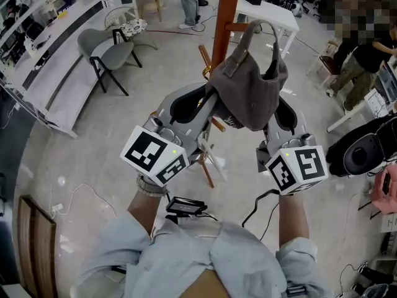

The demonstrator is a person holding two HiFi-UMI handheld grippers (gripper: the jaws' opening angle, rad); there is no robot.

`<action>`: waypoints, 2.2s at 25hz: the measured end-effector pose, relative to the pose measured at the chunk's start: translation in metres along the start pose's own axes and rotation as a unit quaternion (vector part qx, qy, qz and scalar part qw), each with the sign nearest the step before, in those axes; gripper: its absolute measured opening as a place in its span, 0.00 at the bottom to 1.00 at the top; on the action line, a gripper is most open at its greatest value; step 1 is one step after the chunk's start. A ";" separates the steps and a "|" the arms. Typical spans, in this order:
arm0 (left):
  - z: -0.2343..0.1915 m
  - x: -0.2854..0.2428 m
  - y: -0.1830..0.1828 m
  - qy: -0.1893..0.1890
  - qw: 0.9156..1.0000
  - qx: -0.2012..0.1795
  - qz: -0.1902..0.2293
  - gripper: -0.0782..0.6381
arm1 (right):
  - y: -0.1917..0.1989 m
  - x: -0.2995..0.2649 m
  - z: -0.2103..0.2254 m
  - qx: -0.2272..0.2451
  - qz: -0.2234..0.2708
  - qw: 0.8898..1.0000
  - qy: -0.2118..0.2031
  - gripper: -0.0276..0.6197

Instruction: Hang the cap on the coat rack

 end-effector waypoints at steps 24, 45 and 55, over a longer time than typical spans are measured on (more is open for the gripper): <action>-0.048 -0.003 0.022 -0.049 0.998 0.007 -0.048 0.18 | 0.039 -0.060 0.004 -0.043 -0.075 0.996 -0.038 0.11; -0.058 -0.008 0.039 -0.043 0.998 -0.009 -0.052 0.18 | 0.064 -0.069 0.012 -0.059 -0.039 0.996 -0.053 0.12; -0.062 -0.007 0.041 -0.039 0.998 -0.003 -0.044 0.19 | 0.065 -0.067 0.015 -0.070 -0.031 0.996 -0.041 0.14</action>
Point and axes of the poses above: the fingertips, and each gripper's own axes: x backward along the fingers, z to its right, y out of its underside, the point moved 7 cm from there along x, backward along the fingers, and after that the axes turned 2 degrees about x, right-handed, at the moved point
